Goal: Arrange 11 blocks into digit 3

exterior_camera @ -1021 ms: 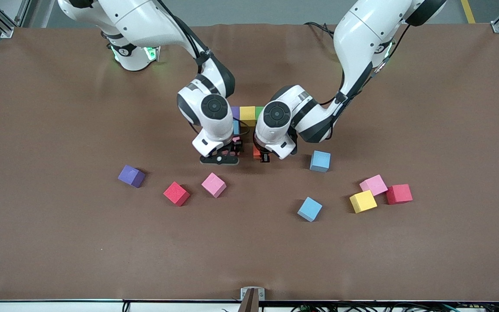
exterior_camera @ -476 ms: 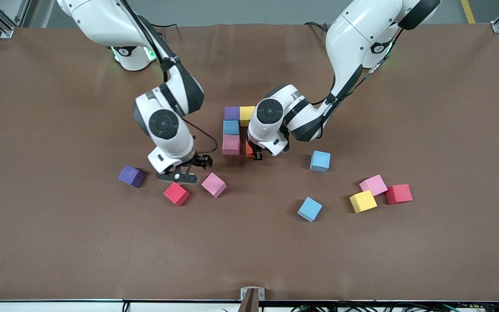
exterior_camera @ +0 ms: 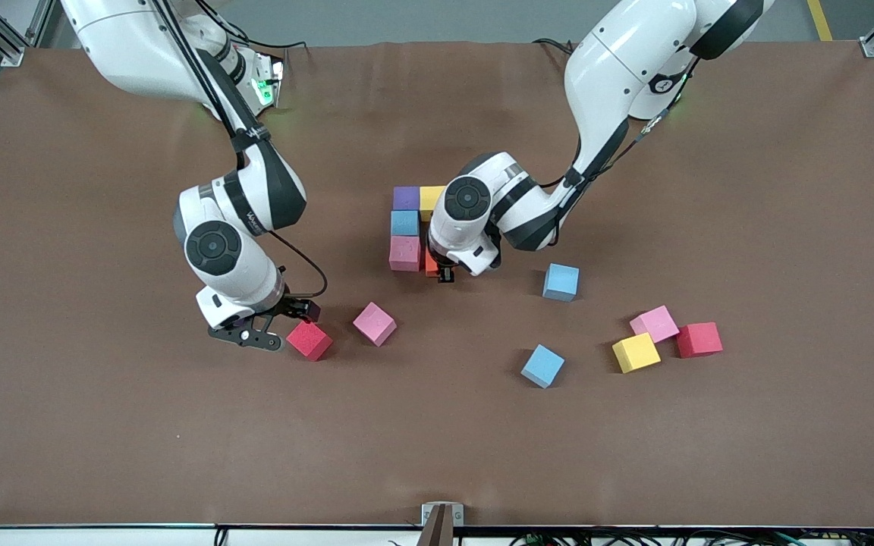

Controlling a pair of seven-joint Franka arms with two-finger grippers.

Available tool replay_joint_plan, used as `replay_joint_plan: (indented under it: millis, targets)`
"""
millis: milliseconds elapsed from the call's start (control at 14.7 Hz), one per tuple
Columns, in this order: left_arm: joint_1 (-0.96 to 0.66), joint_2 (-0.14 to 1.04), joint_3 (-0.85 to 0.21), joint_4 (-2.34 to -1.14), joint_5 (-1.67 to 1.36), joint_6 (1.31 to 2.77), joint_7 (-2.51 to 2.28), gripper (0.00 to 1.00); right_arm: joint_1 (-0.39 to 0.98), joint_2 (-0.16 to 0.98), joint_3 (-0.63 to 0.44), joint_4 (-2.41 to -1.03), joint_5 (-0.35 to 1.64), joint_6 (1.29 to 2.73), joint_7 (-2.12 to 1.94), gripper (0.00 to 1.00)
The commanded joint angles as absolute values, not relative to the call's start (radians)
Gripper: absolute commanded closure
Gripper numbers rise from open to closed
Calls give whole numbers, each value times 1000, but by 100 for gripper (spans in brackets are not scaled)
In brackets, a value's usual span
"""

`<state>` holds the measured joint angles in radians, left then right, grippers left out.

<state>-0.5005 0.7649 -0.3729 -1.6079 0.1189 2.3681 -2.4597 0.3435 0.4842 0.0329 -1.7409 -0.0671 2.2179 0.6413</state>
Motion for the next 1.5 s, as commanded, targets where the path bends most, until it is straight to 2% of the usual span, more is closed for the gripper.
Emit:
replay_joint_plan:
  millis: [0, 408, 681, 885, 953, 1021, 1089, 1157, 1429]
  targets:
    - [-523, 781, -361, -1591, 113, 2402, -2497, 92, 353, 509, 44, -1732, -75, 2259, 779, 0]
    - [-549, 791, -350, -1592, 115, 2402, -2505, 92, 411, 647, 46, -1534, -81, 2179, 1052, 0]
    - [-557, 796, -345, -1592, 117, 2404, -2505, 89, 465, 704, 46, -1483, -89, 2171, 1227, 0]
    - [-557, 796, -345, -1594, 129, 2404, -2503, 68, 482, 724, 46, -1474, -92, 2175, 1249, 0]
    - [-557, 796, -345, -1595, 132, 2404, -2502, 56, 483, 727, 46, -1473, -91, 2175, 1259, 0]
    - [-557, 795, -345, -1597, 132, 2404, -2499, 43, 483, 732, 46, -1470, -92, 2175, 1273, 0]
    - [-557, 793, -345, -1595, 133, 2402, -2496, 18, 491, 742, 46, -1457, -92, 2175, 1281, 0]
    - [-558, 790, -345, -1595, 133, 2402, -2493, 0, 497, 755, 46, -1441, -94, 2175, 1296, 0]
    - [-568, 767, -347, -1597, 192, 2370, -2499, 0, 511, 798, 46, -1391, -94, 2177, 1319, 0]
